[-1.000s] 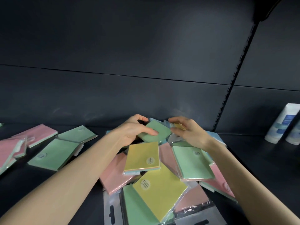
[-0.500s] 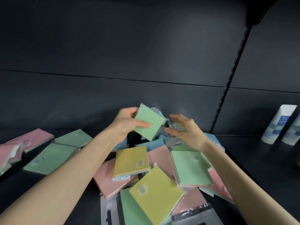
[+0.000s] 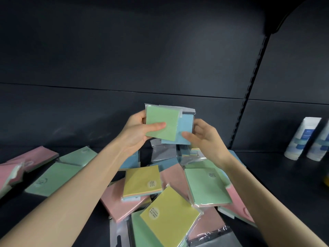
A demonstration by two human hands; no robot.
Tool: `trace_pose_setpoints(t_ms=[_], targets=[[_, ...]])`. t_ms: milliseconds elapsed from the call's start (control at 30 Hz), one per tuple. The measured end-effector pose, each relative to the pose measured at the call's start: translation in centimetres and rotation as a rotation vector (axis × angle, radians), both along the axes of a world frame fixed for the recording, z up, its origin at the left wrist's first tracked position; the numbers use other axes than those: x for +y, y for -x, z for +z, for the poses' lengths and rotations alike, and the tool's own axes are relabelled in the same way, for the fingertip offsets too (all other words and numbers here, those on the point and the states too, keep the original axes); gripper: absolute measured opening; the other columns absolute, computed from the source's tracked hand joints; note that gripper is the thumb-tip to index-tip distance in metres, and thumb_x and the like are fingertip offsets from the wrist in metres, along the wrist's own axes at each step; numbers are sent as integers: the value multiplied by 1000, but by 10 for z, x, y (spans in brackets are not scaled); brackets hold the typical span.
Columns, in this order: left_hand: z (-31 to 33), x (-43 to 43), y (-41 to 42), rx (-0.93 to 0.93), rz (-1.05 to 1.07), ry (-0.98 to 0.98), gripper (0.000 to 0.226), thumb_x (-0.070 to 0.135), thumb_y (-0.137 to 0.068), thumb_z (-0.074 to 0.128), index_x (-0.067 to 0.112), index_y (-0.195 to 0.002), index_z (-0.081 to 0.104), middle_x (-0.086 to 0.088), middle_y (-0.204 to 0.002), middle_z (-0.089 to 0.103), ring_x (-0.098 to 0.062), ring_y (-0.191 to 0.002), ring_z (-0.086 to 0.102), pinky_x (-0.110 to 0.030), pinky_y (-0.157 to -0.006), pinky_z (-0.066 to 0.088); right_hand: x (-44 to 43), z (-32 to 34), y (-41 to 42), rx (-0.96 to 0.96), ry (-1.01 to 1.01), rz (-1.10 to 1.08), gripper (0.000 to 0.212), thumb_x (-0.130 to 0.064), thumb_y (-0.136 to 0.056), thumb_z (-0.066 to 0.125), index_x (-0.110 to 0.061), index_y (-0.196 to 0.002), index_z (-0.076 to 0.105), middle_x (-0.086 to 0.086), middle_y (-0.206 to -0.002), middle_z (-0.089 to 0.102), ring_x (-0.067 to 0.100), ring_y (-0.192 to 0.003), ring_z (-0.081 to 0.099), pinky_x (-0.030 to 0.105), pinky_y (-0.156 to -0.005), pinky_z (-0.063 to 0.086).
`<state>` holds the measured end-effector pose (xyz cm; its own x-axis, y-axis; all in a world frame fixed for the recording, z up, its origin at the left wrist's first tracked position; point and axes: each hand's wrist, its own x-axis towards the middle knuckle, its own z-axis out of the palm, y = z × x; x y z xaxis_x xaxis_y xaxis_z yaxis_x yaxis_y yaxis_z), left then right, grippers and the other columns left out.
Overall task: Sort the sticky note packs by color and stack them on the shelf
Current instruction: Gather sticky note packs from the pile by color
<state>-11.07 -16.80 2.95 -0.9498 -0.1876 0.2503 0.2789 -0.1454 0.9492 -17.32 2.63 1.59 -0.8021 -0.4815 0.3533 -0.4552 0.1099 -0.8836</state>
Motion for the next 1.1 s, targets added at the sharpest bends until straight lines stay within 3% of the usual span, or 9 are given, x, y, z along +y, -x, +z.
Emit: trace_pose_setpoints(t_ms=[67, 300, 400, 467, 533, 600, 700, 800, 1100], targets=[[-1, 2, 0, -12, 22, 50, 34, -5, -75, 70, 12, -104, 65, -5, -104, 72, -21, -95, 70, -29, -73, 57, 0, 2, 0, -1, 26, -18, 23, -15, -89, 64, -6, -108, 56, 24, -105, 67, 41, -100, 62, 52, -87, 52], [5, 8, -17, -8, 106, 123, 27, 6, -84, 67, 21, -106, 62, 0, -106, 71, -17, -98, 69, -33, -81, 56, 2, 11, -12, -27, 75, 37, 15, -12, -96, 52, -10, -112, 52, -2, -96, 72, 13, -88, 70, 32, -75, 57], [6, 6, -38, 16, 184, 129, 26, 9, -87, 65, 23, -108, 62, 5, -107, 71, -13, -101, 67, -33, -90, 52, 1, 15, -22, 28, 79, 32, 17, -28, -92, 56, -17, -105, 52, 30, -106, 58, 41, -92, 59, 39, -79, 47], [6, 3, -56, 35, 249, 155, 27, 10, -86, 67, 23, -108, 62, 7, -104, 72, -12, -100, 67, -32, -91, 50, -1, 18, -32, 40, 79, 54, 19, -35, -89, 54, -22, -102, 53, 37, -102, 48, 34, -77, 48, 38, -75, 40], [6, 0, -77, 59, 300, 189, 27, 7, -85, 67, 22, -107, 62, 7, -99, 73, -11, -95, 68, -30, -87, 52, -6, 22, -41, 66, 85, 64, 15, -30, -94, 52, -20, -105, 51, 31, -90, 49, 22, -79, 41, 33, -73, 37], [4, -5, -99, 69, 337, 228, 30, 5, -84, 68, 22, -106, 60, 6, -96, 73, -11, -92, 69, -29, -82, 54, -15, 24, -53, 103, 73, 86, 12, -24, -98, 49, -17, -108, 50, 26, -90, 52, 33, -78, 43, 31, -75, 41], [2, -16, -135, 67, 399, 280, 40, 1, -83, 68, 29, -109, 56, 2, -97, 71, -12, -89, 69, -29, -73, 56, -32, 25, -76, 147, 58, 139, 14, -29, -96, 49, -22, -109, 50, 36, -110, 50, 49, -98, 48, 55, -88, 44], [2, -28, -171, 55, 467, 287, 48, -1, -82, 68, 33, -111, 52, 0, -101, 68, -13, -86, 67, -27, -61, 55, -49, 26, -104, 135, 68, 184, 11, -26, -98, 48, -25, -109, 49, 25, -109, 59, 40, -100, 57, 48, -88, 48], [7, -91, -261, -15, 535, 299, 44, 1, -86, 64, 33, -113, 50, 1, -108, 65, -18, -101, 64, -34, -81, 55, -108, 33, -181, 134, 36, 214, 7, -21, -98, 48, -28, -101, 49, 14, -105, 67, 35, -98, 62, 48, -81, 51]])
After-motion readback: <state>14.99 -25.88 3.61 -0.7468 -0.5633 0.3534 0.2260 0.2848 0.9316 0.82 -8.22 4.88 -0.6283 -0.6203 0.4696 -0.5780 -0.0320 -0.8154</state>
